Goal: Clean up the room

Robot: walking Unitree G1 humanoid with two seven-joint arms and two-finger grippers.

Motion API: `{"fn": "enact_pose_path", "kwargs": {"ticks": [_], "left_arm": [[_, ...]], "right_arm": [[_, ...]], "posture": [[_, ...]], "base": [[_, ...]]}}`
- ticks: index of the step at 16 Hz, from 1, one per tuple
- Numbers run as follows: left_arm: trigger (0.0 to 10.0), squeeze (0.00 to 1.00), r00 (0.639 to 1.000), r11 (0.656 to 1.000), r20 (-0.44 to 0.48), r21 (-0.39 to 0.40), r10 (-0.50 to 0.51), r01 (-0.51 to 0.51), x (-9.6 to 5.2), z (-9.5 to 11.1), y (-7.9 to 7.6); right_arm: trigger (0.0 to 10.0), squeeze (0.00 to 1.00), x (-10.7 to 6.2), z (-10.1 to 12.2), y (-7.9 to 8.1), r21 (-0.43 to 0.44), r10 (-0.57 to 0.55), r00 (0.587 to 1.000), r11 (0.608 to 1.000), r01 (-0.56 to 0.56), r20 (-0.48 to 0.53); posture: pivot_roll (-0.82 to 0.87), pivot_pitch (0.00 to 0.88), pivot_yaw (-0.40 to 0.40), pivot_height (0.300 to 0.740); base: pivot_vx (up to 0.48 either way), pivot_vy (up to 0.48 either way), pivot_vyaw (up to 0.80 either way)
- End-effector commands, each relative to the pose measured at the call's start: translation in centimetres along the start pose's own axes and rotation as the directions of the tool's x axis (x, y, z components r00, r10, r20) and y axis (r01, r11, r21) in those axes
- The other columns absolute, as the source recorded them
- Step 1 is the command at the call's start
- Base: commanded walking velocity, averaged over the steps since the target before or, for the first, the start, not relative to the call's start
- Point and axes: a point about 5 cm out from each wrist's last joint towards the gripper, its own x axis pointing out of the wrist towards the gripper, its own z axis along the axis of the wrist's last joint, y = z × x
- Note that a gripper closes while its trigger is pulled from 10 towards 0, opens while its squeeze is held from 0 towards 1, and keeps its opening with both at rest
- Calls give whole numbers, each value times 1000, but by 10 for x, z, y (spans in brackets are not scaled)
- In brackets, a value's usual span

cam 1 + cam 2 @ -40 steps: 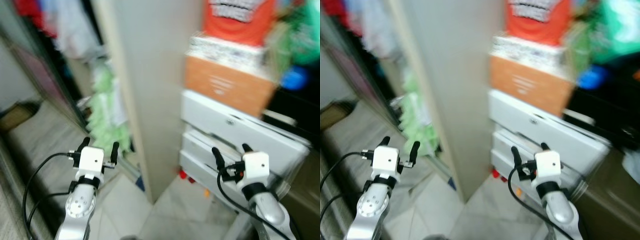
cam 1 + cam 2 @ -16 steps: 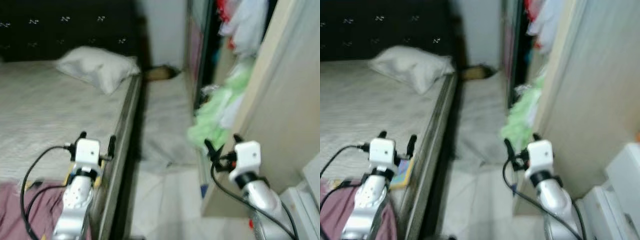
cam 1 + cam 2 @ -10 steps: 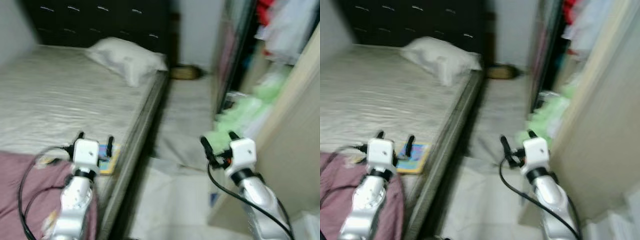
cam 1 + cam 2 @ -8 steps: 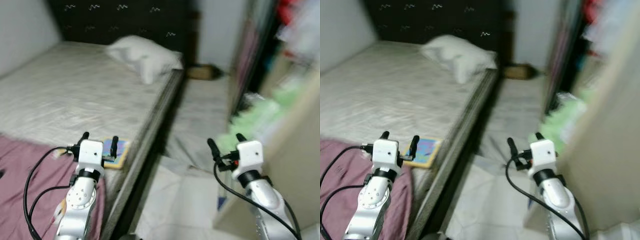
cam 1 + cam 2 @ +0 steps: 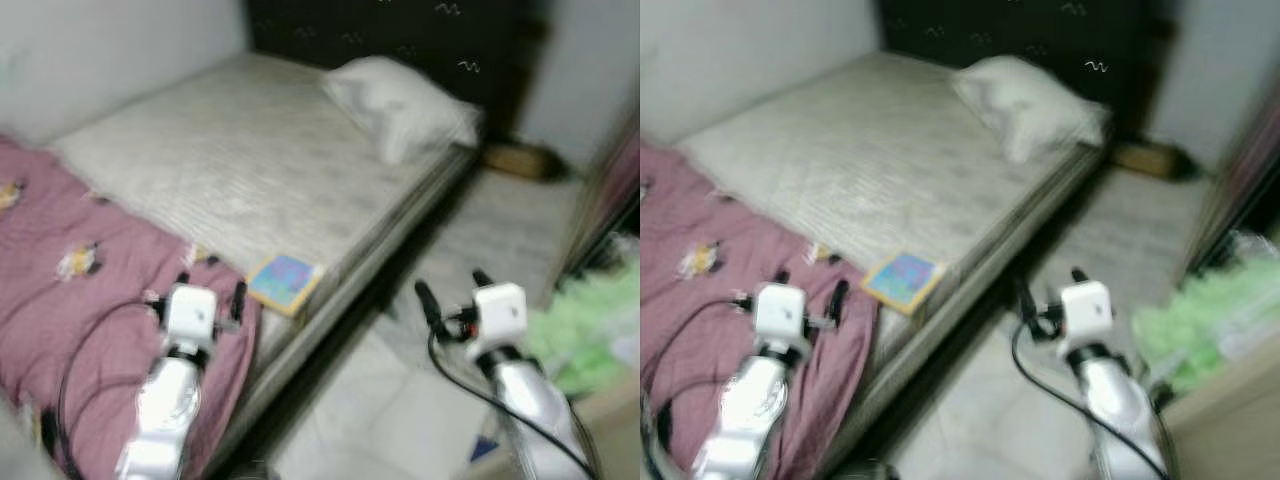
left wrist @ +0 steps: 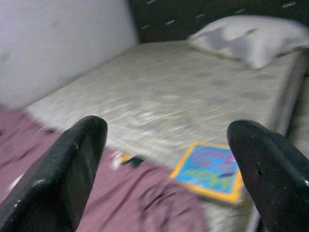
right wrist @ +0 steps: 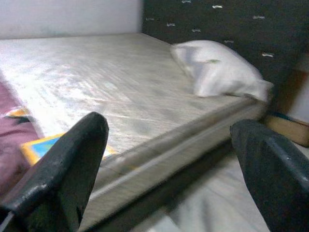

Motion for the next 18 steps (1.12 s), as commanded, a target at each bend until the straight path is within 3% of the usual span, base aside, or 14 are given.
{"fn": "enact_pose_path", "kwargs": {"ticks": [1, 18], "left_arm": [[10000, 0, 1000, 1000, 14, 5, 3, -3, 3, 5, 2], [10000, 0, 999, 999, 21, 3, -50, 50, 3, 5, -4]], "right_arm": [[10000, 0, -1, 1, 3, 1, 13, 1000, 1000, -13, 8], [10000, 0, 0, 0, 5, 12, -2, 1000, 1000, 2, 11]], "posture": [[-79, 9, 31, 740], [-84, 3, 37, 740]], "base": [[0, 0, 800], [0, 0, 800]]}}
